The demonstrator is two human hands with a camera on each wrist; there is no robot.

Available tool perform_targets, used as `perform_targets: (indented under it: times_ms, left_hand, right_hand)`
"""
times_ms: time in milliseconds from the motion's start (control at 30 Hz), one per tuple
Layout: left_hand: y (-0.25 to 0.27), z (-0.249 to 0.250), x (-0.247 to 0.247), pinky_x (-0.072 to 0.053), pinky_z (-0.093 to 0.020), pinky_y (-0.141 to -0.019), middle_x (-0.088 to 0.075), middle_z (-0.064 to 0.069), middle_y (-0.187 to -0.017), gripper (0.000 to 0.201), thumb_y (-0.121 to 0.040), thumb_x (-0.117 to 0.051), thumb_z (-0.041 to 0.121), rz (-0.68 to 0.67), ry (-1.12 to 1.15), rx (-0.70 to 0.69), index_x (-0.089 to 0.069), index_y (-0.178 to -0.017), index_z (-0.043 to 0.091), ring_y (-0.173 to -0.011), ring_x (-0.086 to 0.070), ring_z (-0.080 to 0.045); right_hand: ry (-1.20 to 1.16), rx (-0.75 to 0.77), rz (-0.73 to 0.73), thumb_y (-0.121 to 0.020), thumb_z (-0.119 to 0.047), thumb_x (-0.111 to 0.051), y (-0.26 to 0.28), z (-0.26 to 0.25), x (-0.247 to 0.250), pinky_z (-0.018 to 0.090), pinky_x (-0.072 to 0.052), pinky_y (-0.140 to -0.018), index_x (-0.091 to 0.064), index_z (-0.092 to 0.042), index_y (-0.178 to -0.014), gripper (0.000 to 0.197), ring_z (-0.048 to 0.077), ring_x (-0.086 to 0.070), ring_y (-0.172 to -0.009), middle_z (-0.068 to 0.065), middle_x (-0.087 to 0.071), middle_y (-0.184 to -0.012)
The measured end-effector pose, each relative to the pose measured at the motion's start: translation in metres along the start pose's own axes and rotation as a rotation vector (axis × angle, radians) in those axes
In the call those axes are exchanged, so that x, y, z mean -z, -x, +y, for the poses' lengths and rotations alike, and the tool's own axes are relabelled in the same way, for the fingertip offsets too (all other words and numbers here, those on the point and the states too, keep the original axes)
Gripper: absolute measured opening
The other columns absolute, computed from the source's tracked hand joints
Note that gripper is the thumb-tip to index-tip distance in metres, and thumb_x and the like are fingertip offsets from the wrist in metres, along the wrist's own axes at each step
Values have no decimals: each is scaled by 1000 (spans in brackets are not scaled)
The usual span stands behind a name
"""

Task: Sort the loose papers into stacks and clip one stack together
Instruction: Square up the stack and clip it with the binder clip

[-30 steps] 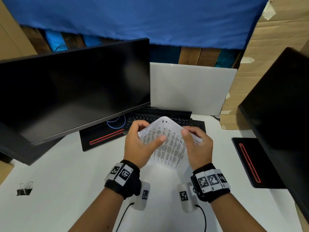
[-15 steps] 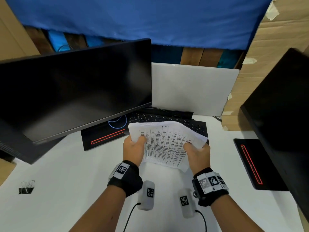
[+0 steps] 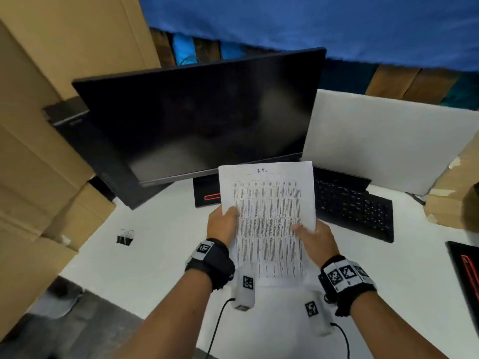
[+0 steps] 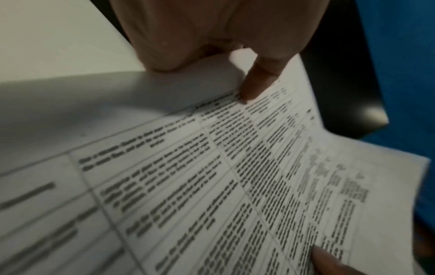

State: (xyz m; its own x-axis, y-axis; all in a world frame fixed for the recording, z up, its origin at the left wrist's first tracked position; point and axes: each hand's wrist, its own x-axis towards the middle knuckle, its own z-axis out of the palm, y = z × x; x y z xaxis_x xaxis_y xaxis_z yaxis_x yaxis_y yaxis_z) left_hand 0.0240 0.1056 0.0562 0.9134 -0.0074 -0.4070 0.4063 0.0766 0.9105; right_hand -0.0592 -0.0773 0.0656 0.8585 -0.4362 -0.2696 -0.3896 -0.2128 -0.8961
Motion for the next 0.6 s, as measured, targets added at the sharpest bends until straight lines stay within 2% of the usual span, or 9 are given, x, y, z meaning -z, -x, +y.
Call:
perform_targets:
  times_ms: [100, 133, 200, 233, 300, 400, 500, 600]
  left_hand:
    - [-14, -12, 44, -41, -23, -55, -56, -2, -65, 11, -85, -53, 11, 55, -180, 64, -58, -76, 14, -57, -49, -19]
    - [-19, -16, 61, -45, -24, -56, -58, -1, -65, 9, -87, -54, 14, 91, -238, 89, -59, -80, 14, -56, -52, -19]
    - [-26, -21, 99, -54, -31, -65, -67, -4, -74, 8, -86, -54, 18, 176, -328, 112, -62, -87, 17, -67, -65, -24]
    - [-30, -23, 120, -56, -33, -69, -70, -5, -80, 9, -84, -53, 19, 243, -399, 99, -62, -85, 21, -74, -68, -26]
    - [-36, -19, 163, -52, -28, -71, -70, -5, -88, 13, -84, -51, 16, 383, -581, 74, -63, -85, 24, -83, -66, -27]
    - [-50, -11, 224, -50, -31, -75, -62, -7, -102, 22, -86, -47, 11, 504, -798, 37, -61, -100, 20, -94, -62, -31]
    - [-70, -6, 272, -51, -39, -83, -51, -7, -122, 35, -86, -53, 12, 457, -1036, 53, -54, -119, 23, -102, -60, -31]
    - [-91, 0, 298, -48, -38, -91, -44, -4, -134, 53, -86, -53, 8, 267, -1311, 50, -47, -135, 27, -117, -54, -30]
  right_hand:
    - [112, -80, -78, -90, -17, -55, -13, 5, -36, 30, -49, -66, -67, -14, -91, 12, 22, -63, -76, 5, -68, -82]
    - [142, -100, -95, -89, -16, -55, -17, 8, -48, 28, -48, -63, -66, -10, -92, 14, 22, -62, -73, 6, -67, -81]
    - [195, -118, -130, -89, -15, -54, -23, 12, -68, 27, -44, -59, -65, -7, -90, 14, 21, -59, -69, 6, -65, -76]
    - [220, -128, -145, -89, -14, -53, -25, 14, -76, 26, -43, -59, -64, -7, -89, 13, 21, -59, -68, 5, -64, -76]
    - [272, -143, -176, -89, -14, -54, -29, 20, -90, 27, -43, -61, -64, -7, -90, 13, 23, -59, -70, 6, -65, -77]
    - [333, -164, -197, -89, -13, -55, -33, 27, -106, 33, -46, -69, -64, -1, -86, 15, 29, -59, -73, 11, -64, -75]
    - [371, -183, -206, -89, -12, -54, -33, 29, -115, 33, -41, -67, -59, -6, -72, 18, 29, -56, -71, 10, -61, -70]
    - [381, -197, -212, -89, -13, -55, -34, 33, -118, 32, -41, -64, -59, -7, -72, 19, 28, -58, -69, 11, -63, -70]
